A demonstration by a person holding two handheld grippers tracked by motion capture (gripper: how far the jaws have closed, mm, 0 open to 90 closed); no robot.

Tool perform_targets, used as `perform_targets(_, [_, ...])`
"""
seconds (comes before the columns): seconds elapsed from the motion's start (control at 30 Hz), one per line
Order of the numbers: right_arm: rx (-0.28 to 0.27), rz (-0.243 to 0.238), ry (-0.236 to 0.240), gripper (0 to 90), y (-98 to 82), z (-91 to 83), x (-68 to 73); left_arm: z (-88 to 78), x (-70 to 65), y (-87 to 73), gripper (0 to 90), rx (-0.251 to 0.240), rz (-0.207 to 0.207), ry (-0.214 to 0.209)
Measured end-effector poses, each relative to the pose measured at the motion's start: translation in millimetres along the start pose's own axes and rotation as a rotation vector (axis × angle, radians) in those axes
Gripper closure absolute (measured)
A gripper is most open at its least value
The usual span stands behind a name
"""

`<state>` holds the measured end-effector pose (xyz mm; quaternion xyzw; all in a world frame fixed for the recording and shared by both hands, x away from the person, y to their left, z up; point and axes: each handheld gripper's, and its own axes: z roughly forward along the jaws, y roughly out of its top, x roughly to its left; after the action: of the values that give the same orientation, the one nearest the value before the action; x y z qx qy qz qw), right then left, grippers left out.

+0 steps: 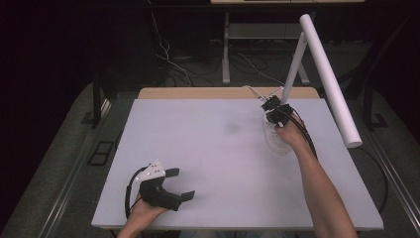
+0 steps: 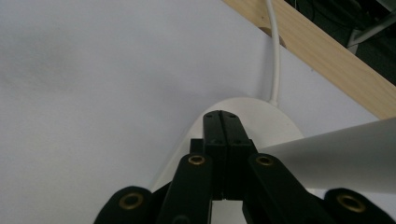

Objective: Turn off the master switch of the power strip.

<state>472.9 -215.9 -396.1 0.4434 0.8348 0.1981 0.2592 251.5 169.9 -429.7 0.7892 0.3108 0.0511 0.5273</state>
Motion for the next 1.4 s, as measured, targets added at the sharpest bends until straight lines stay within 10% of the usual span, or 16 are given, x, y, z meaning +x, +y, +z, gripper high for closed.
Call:
perform_targets(0.23, [-0.038,0.017,0.031,89.3,3.0,-15.8,7.2,0.6,-0.2,0.2,0.0,-0.004,-0.001,-0.007])
perform_targets(0.93, [-0.144,0.08,0.144,25.9,-11.3,-58.7,20.6,2.2,0.8,0.2,0.0,-0.002,-0.002,-0.006])
perform_targets(1.2, [-0.202,0.076,0.254,0.1,-33.6,-80.7,26.3,1.6,1.2,-0.3,0.0,-0.004,-0.011,-0.002])
perform_targets(1.4, [-0.257,0.098,0.315,0.2,-50.1,-99.7,33.9,0.9,1.5,-0.7,0.0,-0.013,-0.019,0.005])
